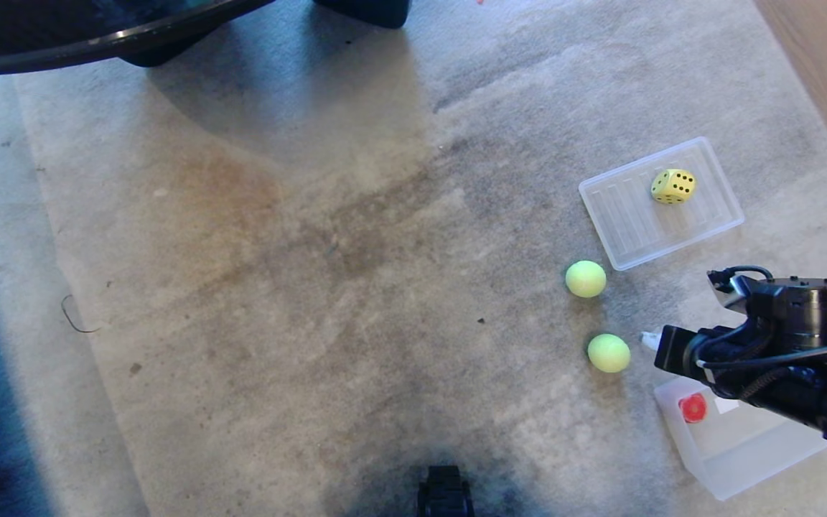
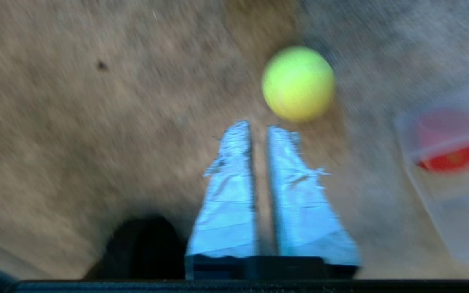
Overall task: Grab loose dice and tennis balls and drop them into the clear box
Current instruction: Pick up the ball on the floor
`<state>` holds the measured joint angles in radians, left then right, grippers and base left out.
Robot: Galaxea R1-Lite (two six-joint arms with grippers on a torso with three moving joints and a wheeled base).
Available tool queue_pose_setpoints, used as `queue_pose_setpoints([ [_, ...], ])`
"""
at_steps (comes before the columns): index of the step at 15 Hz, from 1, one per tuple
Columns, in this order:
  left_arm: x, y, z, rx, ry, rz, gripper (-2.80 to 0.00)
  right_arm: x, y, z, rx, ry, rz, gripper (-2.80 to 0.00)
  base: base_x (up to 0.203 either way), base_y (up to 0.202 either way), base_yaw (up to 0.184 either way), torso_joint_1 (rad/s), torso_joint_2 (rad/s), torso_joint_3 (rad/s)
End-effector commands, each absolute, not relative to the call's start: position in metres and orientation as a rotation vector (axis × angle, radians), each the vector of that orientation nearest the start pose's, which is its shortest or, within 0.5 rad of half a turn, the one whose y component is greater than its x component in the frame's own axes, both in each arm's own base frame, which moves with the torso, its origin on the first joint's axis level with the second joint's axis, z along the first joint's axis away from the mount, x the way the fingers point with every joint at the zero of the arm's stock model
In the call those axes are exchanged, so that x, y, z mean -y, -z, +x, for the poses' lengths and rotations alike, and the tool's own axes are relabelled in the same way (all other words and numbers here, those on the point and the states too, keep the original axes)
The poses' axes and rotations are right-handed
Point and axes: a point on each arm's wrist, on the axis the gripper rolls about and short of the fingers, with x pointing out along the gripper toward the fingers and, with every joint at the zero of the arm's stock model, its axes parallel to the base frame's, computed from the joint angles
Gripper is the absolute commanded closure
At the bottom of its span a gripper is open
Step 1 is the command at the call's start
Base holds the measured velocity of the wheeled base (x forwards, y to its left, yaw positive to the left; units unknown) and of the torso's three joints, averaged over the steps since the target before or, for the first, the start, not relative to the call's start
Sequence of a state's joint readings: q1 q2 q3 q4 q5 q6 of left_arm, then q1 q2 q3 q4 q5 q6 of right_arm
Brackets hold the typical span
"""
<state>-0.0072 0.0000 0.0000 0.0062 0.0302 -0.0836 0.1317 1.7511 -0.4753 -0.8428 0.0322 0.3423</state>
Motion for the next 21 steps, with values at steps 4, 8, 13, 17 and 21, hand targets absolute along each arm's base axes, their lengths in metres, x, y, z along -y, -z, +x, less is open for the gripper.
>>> queue_pose_setpoints([
  [4, -0.001, -0.075, -0.023, -0.005, -0.023, -0.084, 0.00, -0.038, -0.068, 0.301, -0.513, -0.085, 0.285, -2.80, 0.000, 0.000, 0.000, 0.000, 0.00, 0.000],
  [8, -0.001, -0.075, -0.023, -0.005, -0.023, -0.084, 0.00, -0.035, -0.049, 0.312, -0.592, -0.075, 0.219, -2.80, 0.000, 0.000, 0.000, 0.000, 0.00, 0.000],
  [13, -0.001, -0.075, -0.023, -0.005, -0.023, -0.084, 0.00, -0.027, -0.015, 0.329, -0.665, -0.043, 0.199, -2.80, 0.000, 0.000, 0.000, 0.000, 0.00, 0.000],
  [17, -0.001, -0.075, -0.023, -0.005, -0.023, -0.084, 0.00, -0.027, -0.013, 0.348, -0.627, -0.046, 0.189, -2.80, 0.000, 0.000, 0.000, 0.000, 0.00, 0.000],
  [21, -0.001, -0.075, -0.023, -0.005, -0.023, -0.084, 0.00, -0.025, -0.003, 0.357, -0.637, -0.040, 0.190, -2.80, 0.000, 0.000, 0.000, 0.000, 0.00, 0.000],
])
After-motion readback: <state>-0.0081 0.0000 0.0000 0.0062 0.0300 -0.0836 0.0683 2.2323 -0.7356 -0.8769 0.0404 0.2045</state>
